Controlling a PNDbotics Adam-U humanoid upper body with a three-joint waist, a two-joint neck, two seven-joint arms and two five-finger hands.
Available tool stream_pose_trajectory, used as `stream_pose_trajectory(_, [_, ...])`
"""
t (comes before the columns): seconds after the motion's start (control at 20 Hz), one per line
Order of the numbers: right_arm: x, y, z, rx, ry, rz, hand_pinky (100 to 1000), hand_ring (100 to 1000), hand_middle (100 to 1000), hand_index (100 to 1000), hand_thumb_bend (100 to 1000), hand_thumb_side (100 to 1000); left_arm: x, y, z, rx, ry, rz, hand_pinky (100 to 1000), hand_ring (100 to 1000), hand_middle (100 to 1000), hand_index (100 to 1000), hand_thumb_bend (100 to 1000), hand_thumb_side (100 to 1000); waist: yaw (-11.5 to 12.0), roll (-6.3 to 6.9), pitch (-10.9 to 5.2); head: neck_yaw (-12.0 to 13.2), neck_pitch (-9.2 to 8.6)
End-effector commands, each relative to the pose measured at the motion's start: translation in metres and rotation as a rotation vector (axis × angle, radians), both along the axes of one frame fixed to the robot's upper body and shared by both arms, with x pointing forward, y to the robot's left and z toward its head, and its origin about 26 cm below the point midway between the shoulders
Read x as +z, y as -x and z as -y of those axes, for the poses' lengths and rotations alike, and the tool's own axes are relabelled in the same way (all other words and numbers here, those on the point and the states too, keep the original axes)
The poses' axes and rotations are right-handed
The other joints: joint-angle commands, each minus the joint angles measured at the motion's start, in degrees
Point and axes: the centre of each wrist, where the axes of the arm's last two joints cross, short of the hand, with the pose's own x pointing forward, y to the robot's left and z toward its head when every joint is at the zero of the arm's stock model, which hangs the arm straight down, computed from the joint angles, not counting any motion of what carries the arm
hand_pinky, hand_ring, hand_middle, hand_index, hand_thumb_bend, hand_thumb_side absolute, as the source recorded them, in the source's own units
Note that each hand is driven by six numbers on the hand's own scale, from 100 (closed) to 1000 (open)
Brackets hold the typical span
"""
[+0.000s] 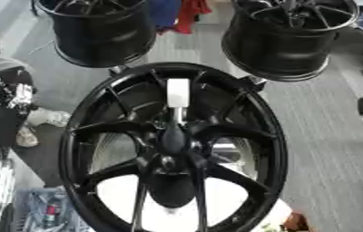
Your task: Pull the pin out of the wheel hub.
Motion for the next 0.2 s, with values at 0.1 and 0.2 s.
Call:
stream_pose_trajectory(0.1, [-0.0049,-0.0048,-0.0143,0.061,-0.036,-0.011,642,655,774,894,270,270,0.0076,-0.0018,0.0025,-0.017,-0.003,0.026,449,614,638,779,213,602,0.02,0.2,-0.45,-0.16,0.25])
stream_pose_trajectory(0.2, [-0.009,-0.0052,-0.0182,0.079,-0.047,-0.024,641,653,772,893,269,266,0.0076,-0.0019,0.0029,-0.018,-0.002,0.025,450,614,638,779,212,602,-0.04,0.17,-0.4,-0.22,0.25])
